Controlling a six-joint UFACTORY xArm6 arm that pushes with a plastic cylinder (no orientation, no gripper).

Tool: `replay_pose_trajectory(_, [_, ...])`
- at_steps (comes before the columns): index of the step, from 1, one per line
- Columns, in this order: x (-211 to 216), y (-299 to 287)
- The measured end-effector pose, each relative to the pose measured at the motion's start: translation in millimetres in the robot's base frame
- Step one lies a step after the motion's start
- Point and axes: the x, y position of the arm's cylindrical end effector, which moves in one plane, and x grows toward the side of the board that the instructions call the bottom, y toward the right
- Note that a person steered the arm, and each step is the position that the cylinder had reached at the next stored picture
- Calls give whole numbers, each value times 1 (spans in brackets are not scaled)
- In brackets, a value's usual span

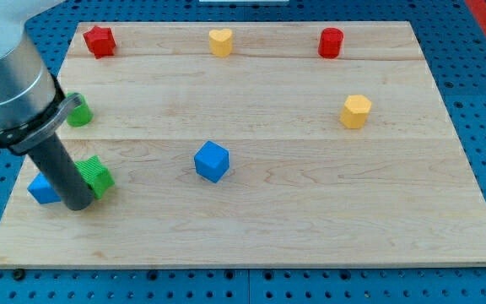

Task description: Push the green star to the right of the green circle

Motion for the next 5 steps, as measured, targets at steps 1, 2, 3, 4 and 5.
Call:
replay_pose_trajectory(1, [-1, 16])
replay_pose_trajectory(2, [-37, 13])
replay_pose_trajectory(3, [-56, 13])
replay_pose_trajectory(4, [-66, 11])
replay_pose_trajectory(5, [-96, 7])
